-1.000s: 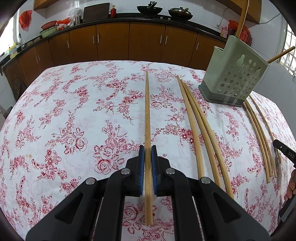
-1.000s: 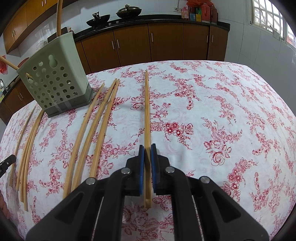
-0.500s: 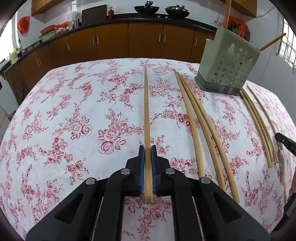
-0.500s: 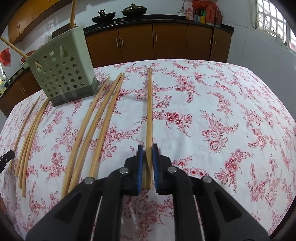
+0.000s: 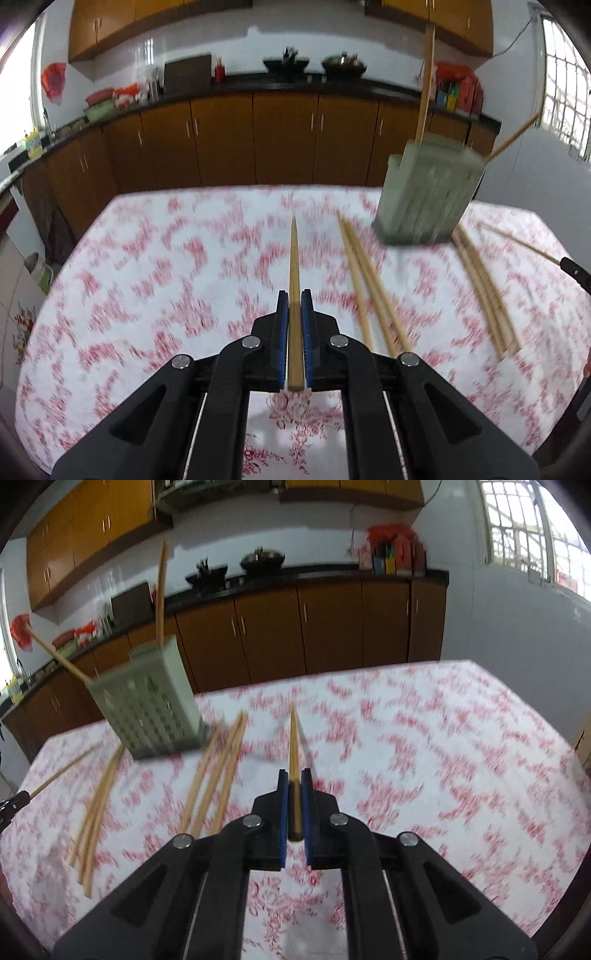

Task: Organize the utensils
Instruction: 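Lift both held chopsticks upright and carry them over the green holder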

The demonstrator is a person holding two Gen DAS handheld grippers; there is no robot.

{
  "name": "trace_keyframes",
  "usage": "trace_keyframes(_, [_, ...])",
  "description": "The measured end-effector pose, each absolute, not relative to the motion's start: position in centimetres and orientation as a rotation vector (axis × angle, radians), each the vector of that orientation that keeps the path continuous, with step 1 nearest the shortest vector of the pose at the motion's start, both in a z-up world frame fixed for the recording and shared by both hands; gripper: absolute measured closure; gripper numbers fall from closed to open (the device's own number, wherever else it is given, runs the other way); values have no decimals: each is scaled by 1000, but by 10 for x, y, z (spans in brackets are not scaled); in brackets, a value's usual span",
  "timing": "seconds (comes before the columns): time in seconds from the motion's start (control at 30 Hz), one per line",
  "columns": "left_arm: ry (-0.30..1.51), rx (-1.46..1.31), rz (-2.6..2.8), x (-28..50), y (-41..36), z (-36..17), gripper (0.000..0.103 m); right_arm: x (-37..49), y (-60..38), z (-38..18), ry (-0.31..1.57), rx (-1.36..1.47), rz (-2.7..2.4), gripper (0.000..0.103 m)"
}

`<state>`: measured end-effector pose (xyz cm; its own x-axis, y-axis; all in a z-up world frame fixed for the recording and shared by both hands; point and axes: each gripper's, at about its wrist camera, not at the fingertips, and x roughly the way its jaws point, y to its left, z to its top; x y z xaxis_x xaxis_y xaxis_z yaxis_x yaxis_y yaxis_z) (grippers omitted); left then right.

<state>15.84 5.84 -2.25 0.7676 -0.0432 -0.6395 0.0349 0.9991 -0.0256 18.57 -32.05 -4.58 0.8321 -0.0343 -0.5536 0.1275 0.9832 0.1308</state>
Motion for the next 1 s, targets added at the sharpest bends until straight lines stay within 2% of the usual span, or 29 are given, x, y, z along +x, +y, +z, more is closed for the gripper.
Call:
trace_keyframes(0.37, [496, -57, -72, 153, 59, 44, 95, 181, -332, 8, 413, 183, -89, 95])
trace_keyframes(0.63, [469, -41, -66, 160, 54, 53, 96, 184, -333, 24, 380, 170, -93, 95])
trace_keyframes(1.0, [410, -33, -177, 145, 36, 99, 96, 173, -318, 105, 328, 192, 83, 95])
